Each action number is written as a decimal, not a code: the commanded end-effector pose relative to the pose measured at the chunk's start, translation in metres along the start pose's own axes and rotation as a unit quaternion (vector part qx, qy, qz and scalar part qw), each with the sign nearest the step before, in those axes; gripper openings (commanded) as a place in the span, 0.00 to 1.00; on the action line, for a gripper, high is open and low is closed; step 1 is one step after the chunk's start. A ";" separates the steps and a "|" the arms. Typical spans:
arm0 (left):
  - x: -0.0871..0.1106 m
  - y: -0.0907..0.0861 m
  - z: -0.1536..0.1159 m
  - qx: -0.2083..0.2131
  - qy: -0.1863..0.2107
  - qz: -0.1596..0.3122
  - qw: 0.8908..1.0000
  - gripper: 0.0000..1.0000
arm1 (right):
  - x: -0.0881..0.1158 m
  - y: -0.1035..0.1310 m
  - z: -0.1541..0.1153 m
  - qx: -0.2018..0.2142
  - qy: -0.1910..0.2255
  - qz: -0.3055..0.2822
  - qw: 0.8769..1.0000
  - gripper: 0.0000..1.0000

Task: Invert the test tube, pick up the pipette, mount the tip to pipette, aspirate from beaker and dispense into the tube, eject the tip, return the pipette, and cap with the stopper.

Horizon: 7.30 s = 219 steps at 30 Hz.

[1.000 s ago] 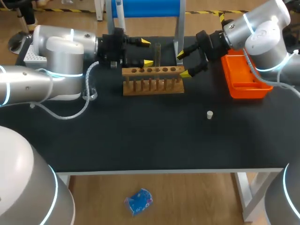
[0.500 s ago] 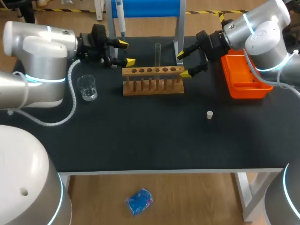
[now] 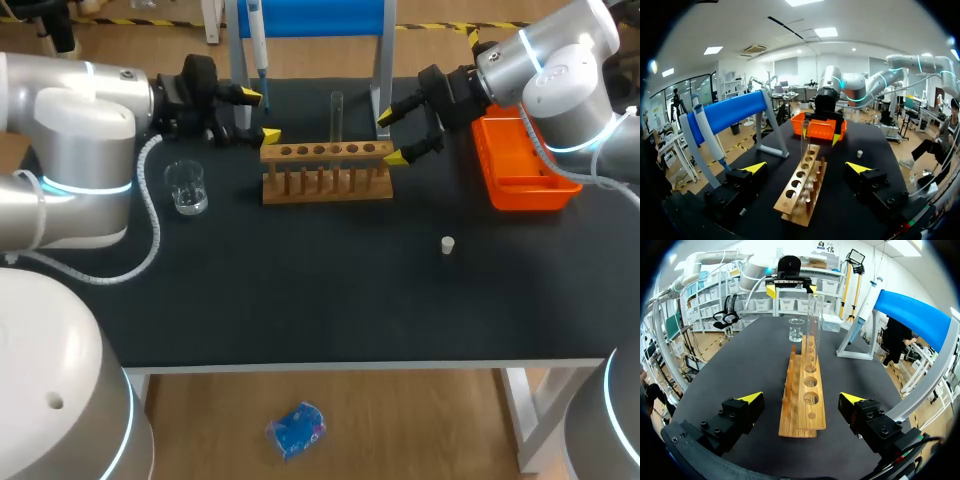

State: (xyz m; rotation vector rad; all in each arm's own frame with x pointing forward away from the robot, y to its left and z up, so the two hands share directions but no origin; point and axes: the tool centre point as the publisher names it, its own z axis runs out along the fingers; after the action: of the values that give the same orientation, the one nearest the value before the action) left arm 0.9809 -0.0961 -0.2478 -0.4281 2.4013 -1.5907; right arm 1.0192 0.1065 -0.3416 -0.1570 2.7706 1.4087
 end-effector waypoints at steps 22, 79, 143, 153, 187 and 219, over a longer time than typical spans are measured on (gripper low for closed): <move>-0.053 0.053 -0.121 -0.014 -0.137 -0.066 0.988 1.00 | 0.147 0.057 -0.054 -0.150 -0.014 0.012 0.989 1.00; -0.185 0.151 -0.217 -0.053 -0.308 -0.168 0.935 1.00 | 0.235 0.057 -0.038 -0.293 0.060 0.034 0.954 1.00; -0.295 0.205 -0.198 -0.136 -0.346 -0.173 0.912 0.44 | 0.235 0.057 -0.038 -0.293 0.060 0.034 0.954 1.00; -0.297 0.206 -0.194 -0.133 -0.346 -0.185 0.910 0.36 | 0.235 0.057 -0.038 -0.293 0.060 0.034 0.954 1.00; -0.293 0.214 -0.194 -0.131 -0.354 -0.212 0.902 0.26 | 0.235 0.057 -0.038 -0.293 0.060 0.034 0.954 1.00; -0.277 0.208 -0.191 -0.130 -0.351 -0.202 0.905 0.30 | 0.235 0.057 -0.038 -0.293 0.060 0.034 0.954 1.00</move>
State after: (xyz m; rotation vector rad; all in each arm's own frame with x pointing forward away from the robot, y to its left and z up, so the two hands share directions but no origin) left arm 1.1518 0.2453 -0.3576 -1.3597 2.0095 -0.9663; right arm 0.7811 0.0909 -0.2898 -0.1634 2.3631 2.2709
